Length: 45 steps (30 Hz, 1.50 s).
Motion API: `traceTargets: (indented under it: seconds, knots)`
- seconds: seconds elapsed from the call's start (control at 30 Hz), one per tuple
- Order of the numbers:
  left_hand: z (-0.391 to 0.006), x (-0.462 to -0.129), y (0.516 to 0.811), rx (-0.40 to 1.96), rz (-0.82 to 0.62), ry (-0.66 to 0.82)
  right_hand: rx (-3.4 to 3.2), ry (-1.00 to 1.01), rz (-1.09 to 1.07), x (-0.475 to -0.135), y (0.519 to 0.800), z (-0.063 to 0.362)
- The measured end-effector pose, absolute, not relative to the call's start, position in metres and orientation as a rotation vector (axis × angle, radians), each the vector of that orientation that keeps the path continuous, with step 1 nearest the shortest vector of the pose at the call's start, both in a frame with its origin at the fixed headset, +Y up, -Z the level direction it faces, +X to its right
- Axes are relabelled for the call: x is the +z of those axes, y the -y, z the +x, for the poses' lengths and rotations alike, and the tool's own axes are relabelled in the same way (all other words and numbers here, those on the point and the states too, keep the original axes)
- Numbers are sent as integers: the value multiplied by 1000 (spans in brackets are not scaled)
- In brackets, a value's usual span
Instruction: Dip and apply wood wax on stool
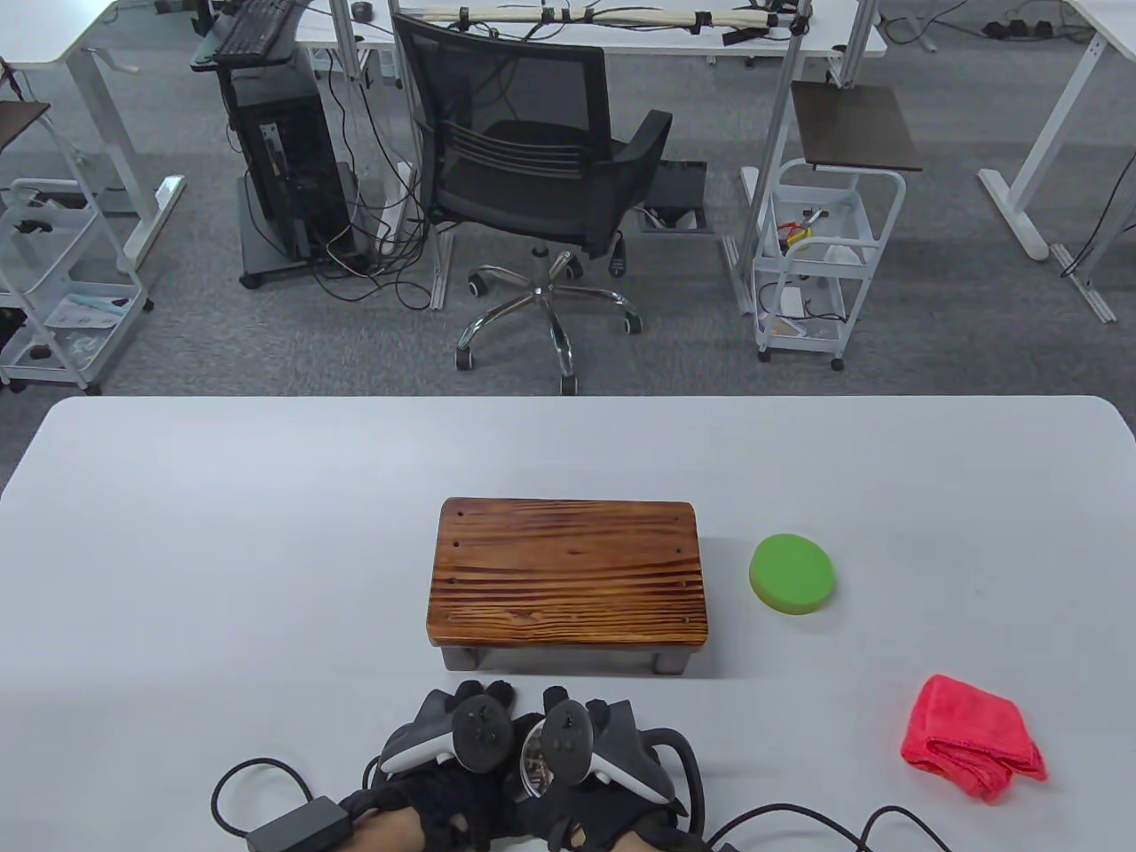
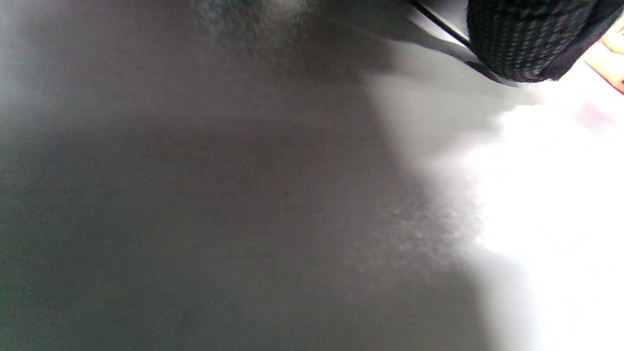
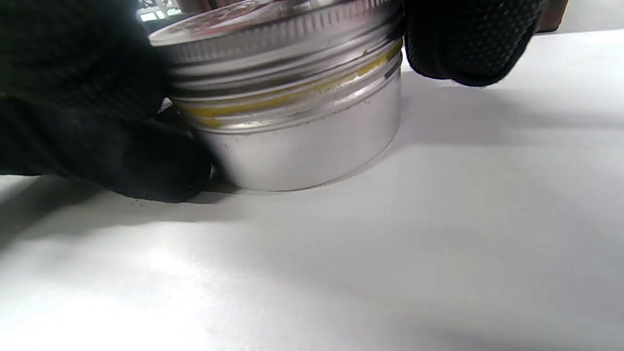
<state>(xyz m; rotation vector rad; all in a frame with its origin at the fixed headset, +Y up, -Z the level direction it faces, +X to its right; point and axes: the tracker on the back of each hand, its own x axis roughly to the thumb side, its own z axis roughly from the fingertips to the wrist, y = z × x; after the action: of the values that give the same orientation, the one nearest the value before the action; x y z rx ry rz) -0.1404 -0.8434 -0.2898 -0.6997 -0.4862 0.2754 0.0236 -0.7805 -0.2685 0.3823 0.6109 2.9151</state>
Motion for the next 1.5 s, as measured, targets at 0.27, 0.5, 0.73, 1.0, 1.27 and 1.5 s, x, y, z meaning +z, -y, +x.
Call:
traceTargets:
  seconds: [0.27,0.5,0.73,1.0,1.27,1.5]
  knots:
    - [-141,-290,843,275,-700,486,2905,-609,385,-269,781,24]
    - [-141,-290,843,275,-700,486,2903,-596,390,-269,781,24]
    - [-141,-290,843,279,-701,486,2901,-593,391,-269,781,24]
    - [-141,-290,843,279,-701,486,2892,-578,393,-269,780,25]
    - [-141,-290,843,276,-701,485,2888,-585,386,-268,780,26]
    - [-141,-290,843,276,-701,485,2885,-580,386,-268,779,26]
